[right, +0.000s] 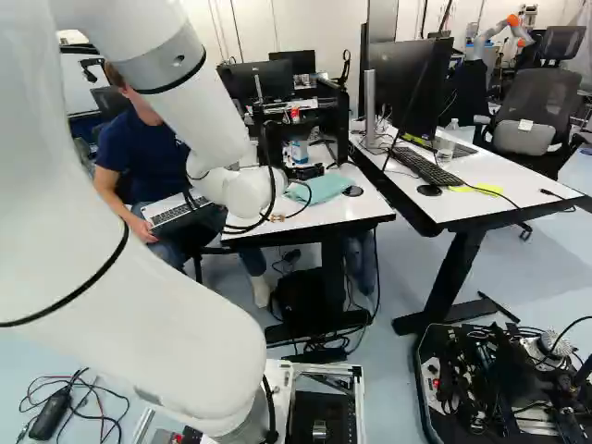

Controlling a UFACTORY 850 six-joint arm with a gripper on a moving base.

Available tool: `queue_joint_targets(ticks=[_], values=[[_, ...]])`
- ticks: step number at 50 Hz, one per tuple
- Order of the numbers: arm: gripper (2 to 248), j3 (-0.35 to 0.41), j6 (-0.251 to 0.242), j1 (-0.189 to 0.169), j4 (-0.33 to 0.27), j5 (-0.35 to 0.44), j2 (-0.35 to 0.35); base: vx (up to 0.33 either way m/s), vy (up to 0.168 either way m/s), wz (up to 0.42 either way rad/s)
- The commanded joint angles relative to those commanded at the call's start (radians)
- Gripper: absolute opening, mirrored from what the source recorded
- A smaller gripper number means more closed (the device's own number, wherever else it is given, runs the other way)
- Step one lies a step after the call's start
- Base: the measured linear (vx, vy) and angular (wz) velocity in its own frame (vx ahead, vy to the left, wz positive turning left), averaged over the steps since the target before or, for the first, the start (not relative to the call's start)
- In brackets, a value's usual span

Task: Clean the table with the green towel

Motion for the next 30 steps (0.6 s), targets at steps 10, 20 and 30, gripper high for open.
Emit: queue_joint_targets(ticks=[10, 20, 30], values=[[247, -0.054, 0.0, -0.018, 0.0, -0.055, -0.031, 0.0, 0.0, 0.0], [247, -0.11, 0.0, -0.032, 0.0, -0.107, -0.064, 0.0, 0.0, 0.0], [247, -0.168, 0.0, -0.044, 0.0, -0.157, -0.098, 0.0, 0.0, 0.0]])
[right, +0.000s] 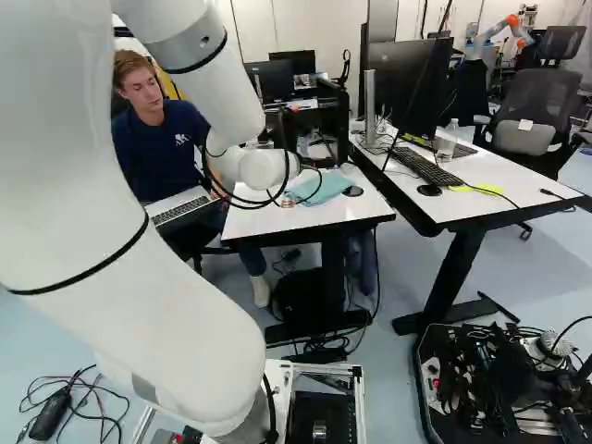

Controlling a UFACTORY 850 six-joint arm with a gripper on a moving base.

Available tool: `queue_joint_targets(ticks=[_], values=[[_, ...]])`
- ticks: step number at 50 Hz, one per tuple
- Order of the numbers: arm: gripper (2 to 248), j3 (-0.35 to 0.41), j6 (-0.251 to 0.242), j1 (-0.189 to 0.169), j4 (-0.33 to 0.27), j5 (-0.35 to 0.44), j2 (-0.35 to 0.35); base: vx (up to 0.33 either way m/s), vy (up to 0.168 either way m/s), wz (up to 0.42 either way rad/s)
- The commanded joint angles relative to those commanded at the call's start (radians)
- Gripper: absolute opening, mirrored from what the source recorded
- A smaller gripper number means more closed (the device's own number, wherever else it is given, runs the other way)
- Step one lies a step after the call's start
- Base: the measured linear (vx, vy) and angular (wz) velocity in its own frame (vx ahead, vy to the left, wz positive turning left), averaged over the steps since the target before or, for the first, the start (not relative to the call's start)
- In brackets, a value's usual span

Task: Clean the table with the green towel

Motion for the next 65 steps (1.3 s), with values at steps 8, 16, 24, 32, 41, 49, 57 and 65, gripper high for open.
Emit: queue_joint_targets(ticks=[8, 16, 24, 32, 41, 49, 57, 65], values=[[247, -0.047, 0.0, -0.009, 0.0, -0.048, -0.027, 0.0, 0.0, 0.0], [247, -0.094, 0.0, -0.018, 0.0, -0.099, -0.054, 0.0, 0.0, 0.0], [247, -0.14, 0.0, -0.025, 0.0, -0.157, -0.081, 0.0, 0.0, 0.0], [247, -0.186, 0.0, -0.031, 0.0, -0.222, -0.106, 0.0, 0.0, 0.0], [247, -0.237, 0.0, -0.033, 0.0, -0.296, -0.133, 0.0, 0.0, 0.0], [247, -0.281, 0.0, -0.033, 0.0, -0.363, -0.155, 0.0, 0.0, 0.0], [247, -0.324, 0.0, -0.032, 0.0, -0.43, -0.177, 0.0, 0.0, 0.0], [247, -0.366, 0.0, -0.029, 0.0, -0.466, -0.209, 0.0, 0.0, 0.0]])
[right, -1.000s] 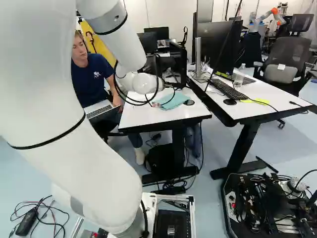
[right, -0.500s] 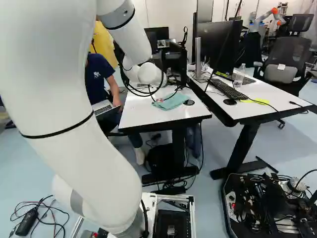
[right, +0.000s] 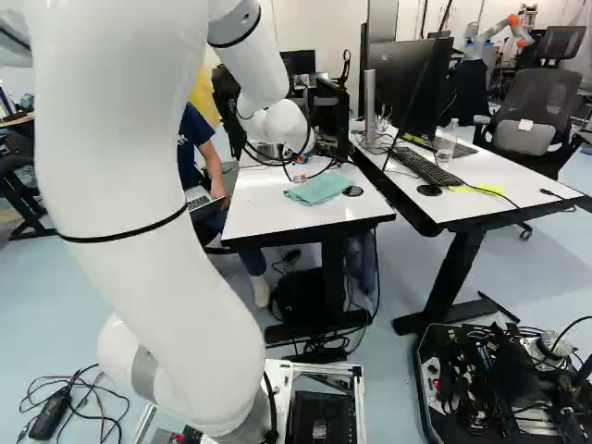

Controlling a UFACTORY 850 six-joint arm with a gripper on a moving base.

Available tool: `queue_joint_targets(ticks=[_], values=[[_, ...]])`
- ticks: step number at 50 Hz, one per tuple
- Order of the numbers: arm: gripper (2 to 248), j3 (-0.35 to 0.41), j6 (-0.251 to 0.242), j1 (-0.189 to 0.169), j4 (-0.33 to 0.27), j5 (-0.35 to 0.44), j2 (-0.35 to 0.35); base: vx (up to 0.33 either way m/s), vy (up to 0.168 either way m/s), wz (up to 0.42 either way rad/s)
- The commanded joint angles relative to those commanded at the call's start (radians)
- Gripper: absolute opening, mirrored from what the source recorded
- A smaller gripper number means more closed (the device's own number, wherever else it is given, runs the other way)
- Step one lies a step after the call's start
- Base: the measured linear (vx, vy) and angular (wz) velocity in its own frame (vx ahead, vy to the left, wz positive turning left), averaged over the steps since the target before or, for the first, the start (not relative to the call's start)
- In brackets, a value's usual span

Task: Clean the table with the green towel

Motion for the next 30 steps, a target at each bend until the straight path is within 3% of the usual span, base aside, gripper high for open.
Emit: queue_joint_targets(ticks=[30], values=[[247, -0.029, 0.0, 0.002, 0.0, -0.007, -0.084, 0.0, 0.0, 0.0]])
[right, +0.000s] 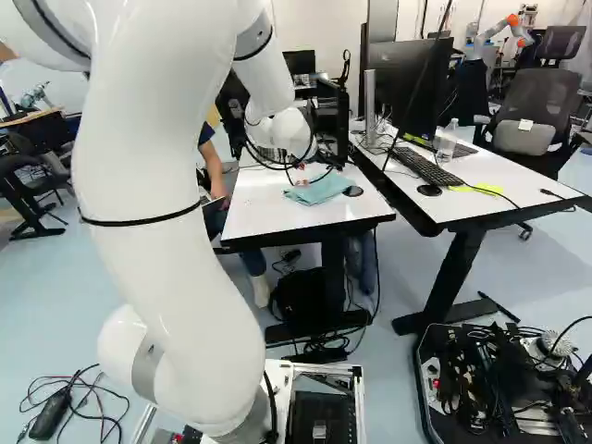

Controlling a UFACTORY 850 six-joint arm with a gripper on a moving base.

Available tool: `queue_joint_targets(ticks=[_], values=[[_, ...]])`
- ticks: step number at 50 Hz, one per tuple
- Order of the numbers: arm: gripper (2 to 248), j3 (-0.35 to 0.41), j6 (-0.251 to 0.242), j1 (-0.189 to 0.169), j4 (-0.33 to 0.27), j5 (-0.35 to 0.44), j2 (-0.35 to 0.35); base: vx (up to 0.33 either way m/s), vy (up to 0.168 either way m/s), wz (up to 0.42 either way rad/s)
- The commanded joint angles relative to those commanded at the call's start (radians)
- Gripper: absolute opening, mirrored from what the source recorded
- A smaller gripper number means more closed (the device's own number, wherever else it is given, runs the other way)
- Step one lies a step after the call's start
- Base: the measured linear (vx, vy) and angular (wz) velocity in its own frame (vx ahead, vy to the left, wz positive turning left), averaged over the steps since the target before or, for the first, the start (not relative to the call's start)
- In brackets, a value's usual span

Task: Clean the table with the green towel

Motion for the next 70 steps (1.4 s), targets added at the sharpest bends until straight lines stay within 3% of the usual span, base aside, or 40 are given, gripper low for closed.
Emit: queue_joint_targets(ticks=[33, 54, 55, 59, 60, 65, 66, 70], values=[[247, -0.016, 0.0, 0.0, 0.0, 0.0, -0.083, 0.0, 0.0, 0.0], [246, -0.018, 0.0, 0.0, 0.0, 0.0, -0.089, 0.0, 0.0, 0.0], [213, -0.018, 0.0, 0.0, 0.0, 0.0, -0.089, 0.0, 0.0, 0.0], [213, -0.018, 0.0, 0.0, 0.0, 0.0, -0.089, 0.0, 0.0, 0.0], [174, -0.018, 0.0, 0.0, 0.0, 0.0, -0.089, 0.0, 0.0, 0.0], [174, -0.018, 0.0, 0.0, 0.0, 0.0, -0.089, 0.0, 0.0, 0.0], [135, -0.018, 0.0, 0.0, 0.0, 0.0, -0.089, 0.0, 0.0, 0.0], [135, -0.018, 0.0, 0.0, 0.0, 0.0, -0.089, 0.0, 0.0, 0.0]])
